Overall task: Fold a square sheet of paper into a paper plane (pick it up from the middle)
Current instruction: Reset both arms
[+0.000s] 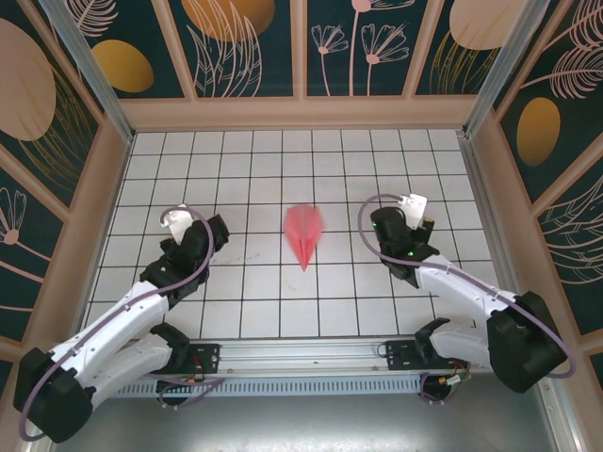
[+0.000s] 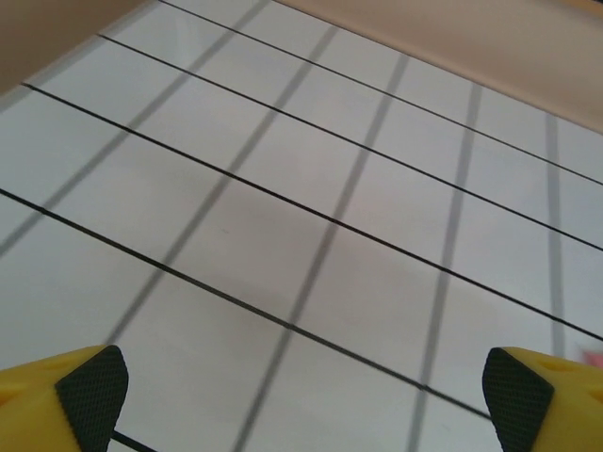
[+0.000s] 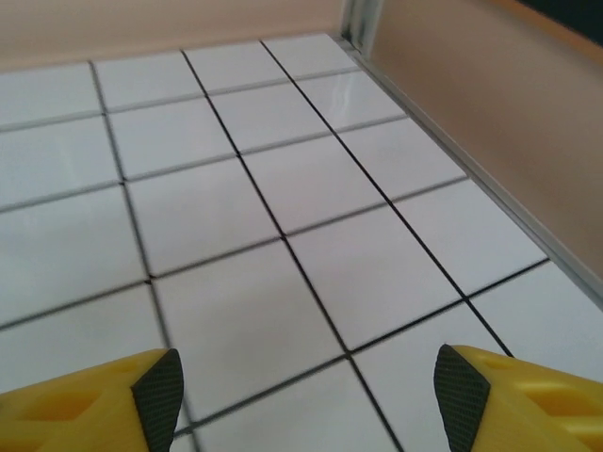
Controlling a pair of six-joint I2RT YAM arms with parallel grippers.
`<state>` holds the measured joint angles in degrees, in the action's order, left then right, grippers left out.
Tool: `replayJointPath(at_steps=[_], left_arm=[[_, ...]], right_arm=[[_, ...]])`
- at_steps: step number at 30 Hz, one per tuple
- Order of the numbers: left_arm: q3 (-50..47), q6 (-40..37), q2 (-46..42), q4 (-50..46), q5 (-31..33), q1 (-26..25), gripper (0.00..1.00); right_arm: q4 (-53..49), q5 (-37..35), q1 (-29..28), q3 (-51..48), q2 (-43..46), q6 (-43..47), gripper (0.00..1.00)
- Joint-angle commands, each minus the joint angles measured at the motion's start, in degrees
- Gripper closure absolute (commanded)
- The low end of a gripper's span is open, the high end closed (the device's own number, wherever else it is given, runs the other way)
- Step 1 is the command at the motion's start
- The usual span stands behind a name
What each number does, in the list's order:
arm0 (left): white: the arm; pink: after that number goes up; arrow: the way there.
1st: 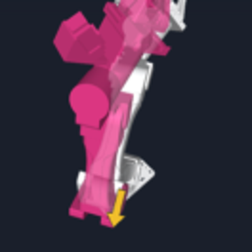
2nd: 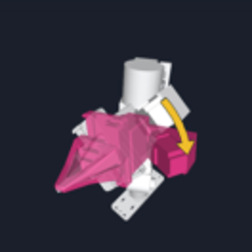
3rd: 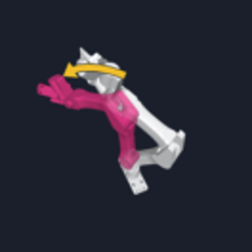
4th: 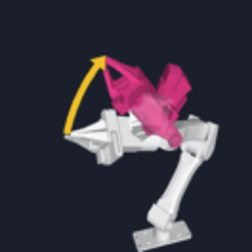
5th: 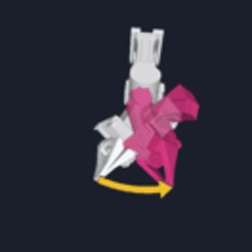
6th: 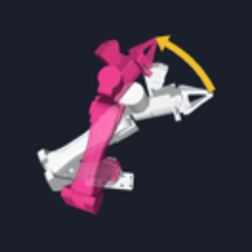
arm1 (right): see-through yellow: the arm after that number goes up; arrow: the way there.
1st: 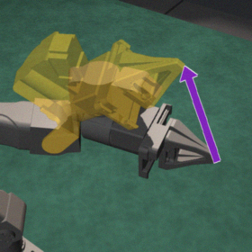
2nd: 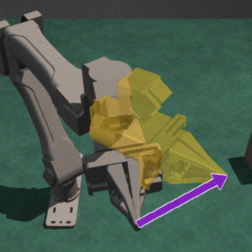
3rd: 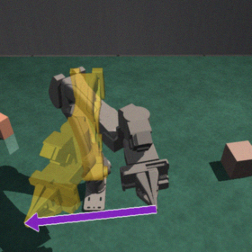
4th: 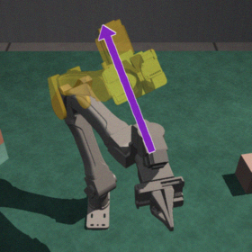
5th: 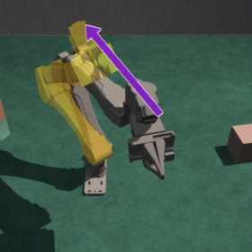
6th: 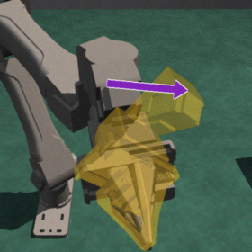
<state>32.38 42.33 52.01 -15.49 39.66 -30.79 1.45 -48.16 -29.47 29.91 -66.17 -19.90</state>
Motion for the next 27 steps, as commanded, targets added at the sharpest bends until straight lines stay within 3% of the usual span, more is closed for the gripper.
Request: replayJointPath(at_steps=[1,4,5,8,11,16,18,23,25,27], left_arm=[[0.85,-6.89,3.99,4.58,-0.04,6.53,0.01],[-0.58,-10.88,7.01,9.43,1.48,10.02,0.01],[-1.38,-11.79,7.28,11.26,2.58,10.80,0.01],[-4.57,-13.39,7.66,18.16,-2.47,16.68,0.01],[-7.42,-16.54,8.62,24.48,-0.07,19.50,0.01],[-12.24,-25.34,12.06,41.58,1.84,20.44,0.01],[-14.69,-28.01,15.24,50.01,0.06,20.43,0.01],[-17.36,-32.36,22.09,67.71,-5.23,20.51,0.01],[-19.36,-35.33,23.74,76.71,-6.08,20.83,0.01],[-19.19,-36.70,25.61,79.70,-7.41,21.42,0.01]], right_arm=[[18.17,12.54,8.00,-4.84,-0.05,9.38,0.26],[23.23,19.91,12.78,-4.73,-2.18,13.36,0.26],[25.94,20.74,13.44,-5.27,-2.72,15.29,0.26],[33.82,21.58,17.15,-7.32,-6.74,16.86,0.26],[40.51,24.10,19.71,-9.17,-12.08,19.15,0.26],[56.79,37.06,23.71,-13.79,-14.15,22.40,0.27],[59.52,40.64,26.01,-14.14,-15.28,21.95,0.28],[77.82,49.79,30.17,-20.39,-22.22,20.78,0.26],[72.17,50.82,30.18,-18.37,-21.43,21.30,0.26],[70.91,49.82,30.61,-17.22,-22.00,20.39,0.25]])
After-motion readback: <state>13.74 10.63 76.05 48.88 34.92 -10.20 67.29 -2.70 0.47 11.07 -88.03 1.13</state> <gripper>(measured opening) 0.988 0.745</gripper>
